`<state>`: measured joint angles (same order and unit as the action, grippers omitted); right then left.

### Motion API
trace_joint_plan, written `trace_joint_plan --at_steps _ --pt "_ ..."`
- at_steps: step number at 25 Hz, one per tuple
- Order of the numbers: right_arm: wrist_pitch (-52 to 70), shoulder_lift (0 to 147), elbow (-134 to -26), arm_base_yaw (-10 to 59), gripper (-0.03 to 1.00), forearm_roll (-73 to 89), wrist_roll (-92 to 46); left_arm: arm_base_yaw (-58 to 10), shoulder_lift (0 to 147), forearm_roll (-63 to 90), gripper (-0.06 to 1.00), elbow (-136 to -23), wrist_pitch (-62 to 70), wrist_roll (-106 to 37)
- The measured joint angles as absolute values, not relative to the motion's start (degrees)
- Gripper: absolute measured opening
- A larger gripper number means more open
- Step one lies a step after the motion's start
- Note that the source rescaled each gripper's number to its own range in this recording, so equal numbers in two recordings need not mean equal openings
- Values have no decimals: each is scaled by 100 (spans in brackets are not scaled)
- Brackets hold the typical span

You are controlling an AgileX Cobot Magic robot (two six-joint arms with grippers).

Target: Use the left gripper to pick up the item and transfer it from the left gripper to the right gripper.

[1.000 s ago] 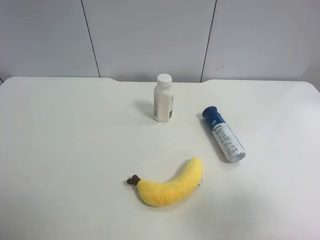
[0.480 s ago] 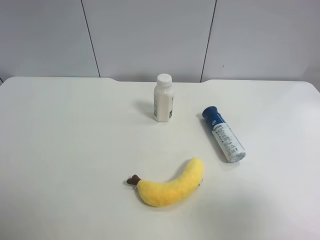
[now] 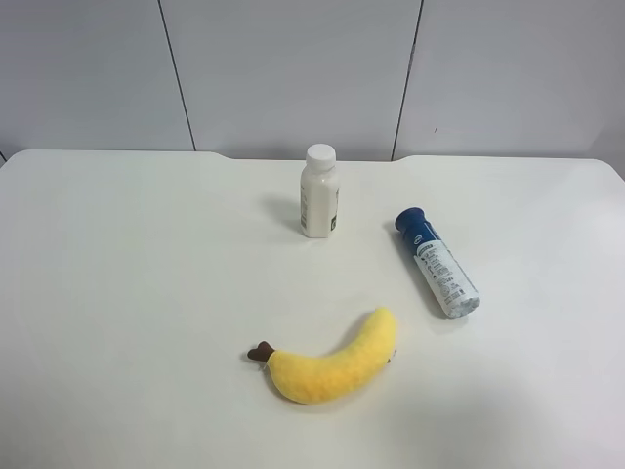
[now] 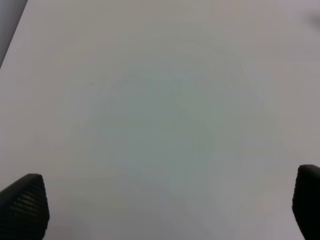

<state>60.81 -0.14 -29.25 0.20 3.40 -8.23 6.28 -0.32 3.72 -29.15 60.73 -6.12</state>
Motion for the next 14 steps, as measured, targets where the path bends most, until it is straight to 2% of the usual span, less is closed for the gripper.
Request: trace_joint_plan --at_steps 14 --pt "6081 -14 -2925 20 100 340 -823 628 -32 372 100 -2915 6073 -612"
